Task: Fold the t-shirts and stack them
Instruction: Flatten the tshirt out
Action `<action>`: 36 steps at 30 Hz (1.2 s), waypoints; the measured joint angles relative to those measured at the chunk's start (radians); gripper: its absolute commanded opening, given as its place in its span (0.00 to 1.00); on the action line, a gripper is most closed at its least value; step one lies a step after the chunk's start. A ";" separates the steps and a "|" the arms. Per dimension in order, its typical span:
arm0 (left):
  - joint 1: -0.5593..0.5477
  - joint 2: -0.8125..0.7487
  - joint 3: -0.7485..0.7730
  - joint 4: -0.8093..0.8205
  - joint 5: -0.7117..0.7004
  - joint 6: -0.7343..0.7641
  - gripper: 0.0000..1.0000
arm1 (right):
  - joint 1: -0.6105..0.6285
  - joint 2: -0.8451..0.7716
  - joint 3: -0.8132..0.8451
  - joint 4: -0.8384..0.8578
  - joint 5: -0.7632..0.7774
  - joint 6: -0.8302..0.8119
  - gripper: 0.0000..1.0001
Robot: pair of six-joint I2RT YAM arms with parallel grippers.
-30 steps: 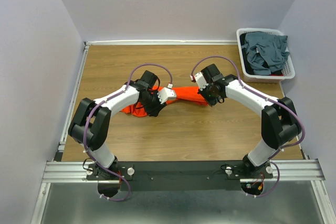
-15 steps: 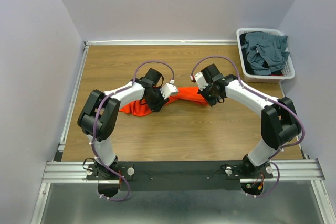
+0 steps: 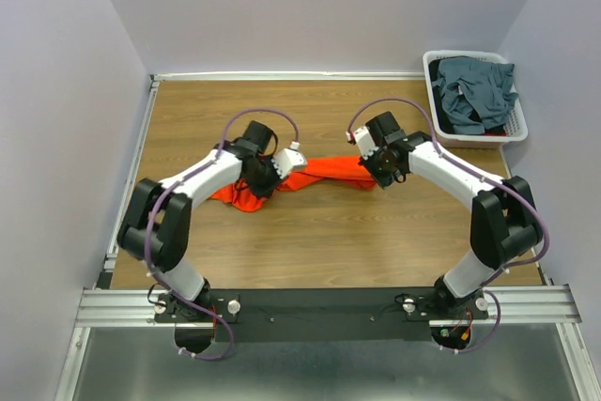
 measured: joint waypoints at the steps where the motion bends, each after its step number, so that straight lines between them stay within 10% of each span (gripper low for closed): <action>1: 0.020 -0.035 0.011 -0.037 0.007 0.007 0.00 | -0.008 -0.011 0.000 -0.002 0.003 -0.007 0.01; 24: 0.729 -0.428 0.541 -0.122 0.121 0.053 0.00 | -0.224 -0.146 0.490 -0.041 0.118 -0.170 0.01; 36: 0.800 -0.660 0.612 0.152 0.102 -0.136 0.00 | -0.218 -0.227 0.823 -0.035 0.163 -0.165 0.01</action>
